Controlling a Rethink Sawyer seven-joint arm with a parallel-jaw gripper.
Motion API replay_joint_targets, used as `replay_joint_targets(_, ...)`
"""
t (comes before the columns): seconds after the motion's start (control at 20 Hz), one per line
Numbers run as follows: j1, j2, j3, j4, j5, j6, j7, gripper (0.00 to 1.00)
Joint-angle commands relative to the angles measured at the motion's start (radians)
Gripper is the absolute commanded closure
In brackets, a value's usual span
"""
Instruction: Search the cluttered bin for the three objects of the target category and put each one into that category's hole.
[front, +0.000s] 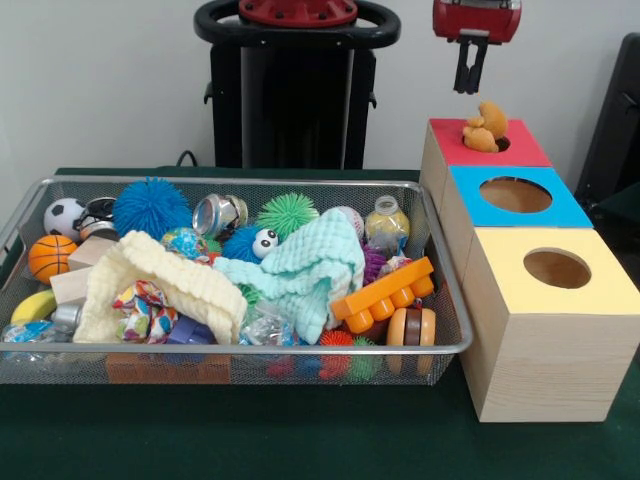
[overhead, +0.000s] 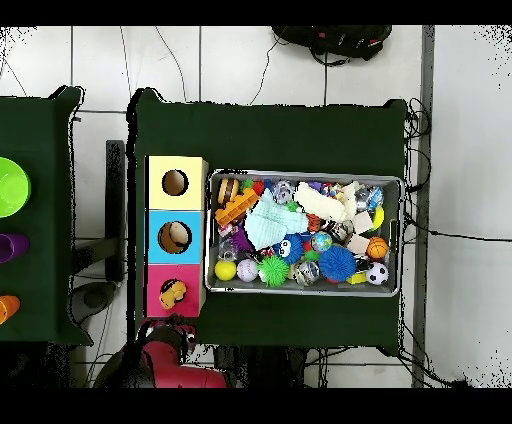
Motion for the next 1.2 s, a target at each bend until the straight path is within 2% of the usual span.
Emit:
replay_joint_targets(0.05,-0.023,-0.019,0.012,-0.086,0.025,0.084,0.177,1.00)
replay_joint_targets(0.3,-0.043,-0.015,0.028,-0.104,0.033,0.088,0.179,1.00)
replay_joint_targets(0.6,-0.024,0.006,0.017,-0.148,0.046,0.111,0.197,1.00)
replay_joint_targets(0.8,-0.034,0.016,0.034,-0.139,0.051,0.057,0.203,1.00)
replay_joint_targets(1.2,-0.075,0.124,0.101,-0.115,0.018,-0.097,0.206,1.00)
